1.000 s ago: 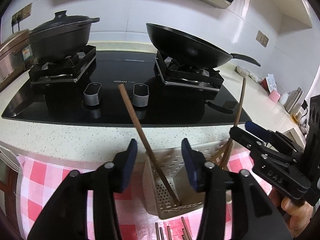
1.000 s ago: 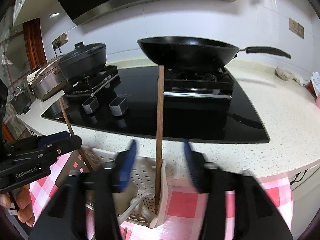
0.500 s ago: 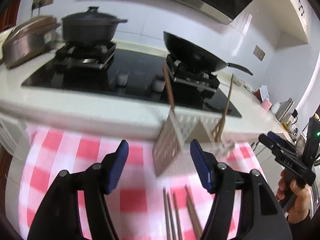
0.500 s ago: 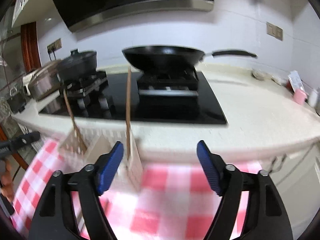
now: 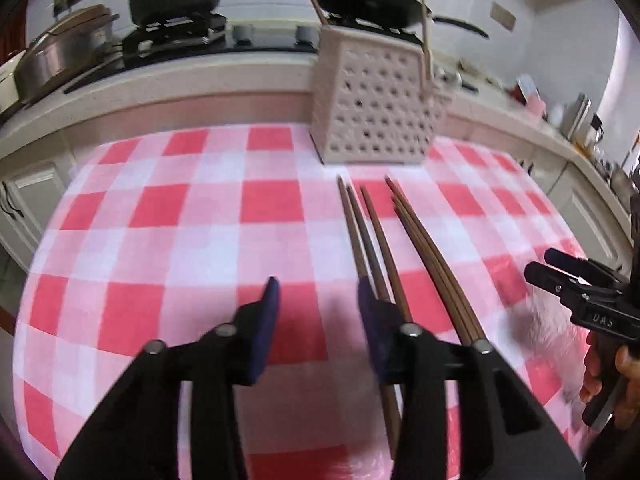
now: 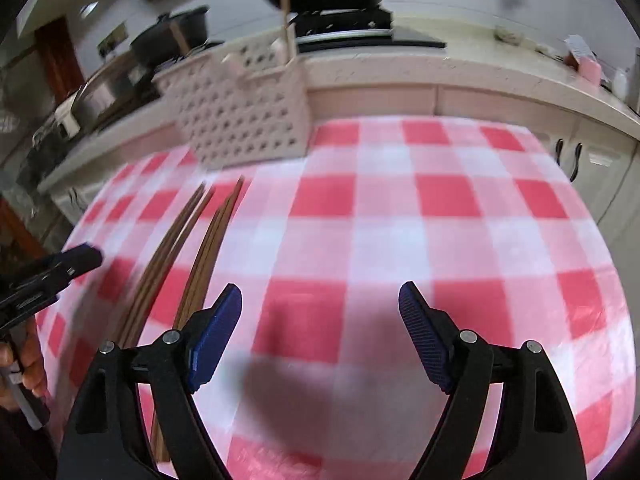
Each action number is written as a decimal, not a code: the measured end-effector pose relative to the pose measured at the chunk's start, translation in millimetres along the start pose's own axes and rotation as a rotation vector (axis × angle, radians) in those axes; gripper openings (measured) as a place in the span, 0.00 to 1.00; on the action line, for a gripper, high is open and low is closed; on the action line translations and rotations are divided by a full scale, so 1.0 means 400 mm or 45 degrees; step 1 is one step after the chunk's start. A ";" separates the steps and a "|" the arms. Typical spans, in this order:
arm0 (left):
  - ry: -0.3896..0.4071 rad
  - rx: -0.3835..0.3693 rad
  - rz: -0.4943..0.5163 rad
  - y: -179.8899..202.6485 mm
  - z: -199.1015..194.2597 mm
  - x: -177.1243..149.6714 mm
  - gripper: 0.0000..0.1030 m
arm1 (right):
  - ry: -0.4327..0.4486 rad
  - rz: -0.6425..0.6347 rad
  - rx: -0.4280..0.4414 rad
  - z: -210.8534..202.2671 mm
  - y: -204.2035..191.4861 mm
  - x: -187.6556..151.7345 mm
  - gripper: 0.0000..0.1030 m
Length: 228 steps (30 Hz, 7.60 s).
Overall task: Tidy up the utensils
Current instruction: 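Move both open grippers back down to the chopsticks on the cloth, then close the left gripper on a chopstick while the right gripper grasps another, then lift both held chopsticks upright and carry them over the white caddy, then lower both chopsticks into the caddy and open both grippers, then move both open grippers back to the remaining chopsticks on the cloth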
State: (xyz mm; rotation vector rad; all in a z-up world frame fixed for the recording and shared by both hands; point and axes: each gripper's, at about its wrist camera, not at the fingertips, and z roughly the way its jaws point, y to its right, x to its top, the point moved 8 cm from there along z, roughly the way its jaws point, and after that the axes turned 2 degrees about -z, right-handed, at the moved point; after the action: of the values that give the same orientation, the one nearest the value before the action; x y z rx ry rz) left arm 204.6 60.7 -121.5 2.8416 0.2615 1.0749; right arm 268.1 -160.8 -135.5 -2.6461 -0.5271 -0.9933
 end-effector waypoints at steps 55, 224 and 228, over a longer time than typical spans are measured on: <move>-0.121 0.080 0.016 -0.099 0.089 0.003 0.10 | -0.119 -0.097 -0.169 0.127 0.022 0.060 0.69; 0.005 -0.013 0.266 0.171 0.192 0.691 0.03 | 0.184 -0.164 0.035 0.068 -0.046 0.724 0.54; 0.038 -0.028 0.254 0.169 0.157 0.690 0.08 | 0.193 -0.163 0.023 0.060 -0.041 0.720 0.54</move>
State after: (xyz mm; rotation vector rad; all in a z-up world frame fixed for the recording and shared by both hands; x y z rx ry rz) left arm 458.3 45.9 20.4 2.8819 -0.0327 1.1468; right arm 476.3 -67.9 42.6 -2.5219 -0.6737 -1.2085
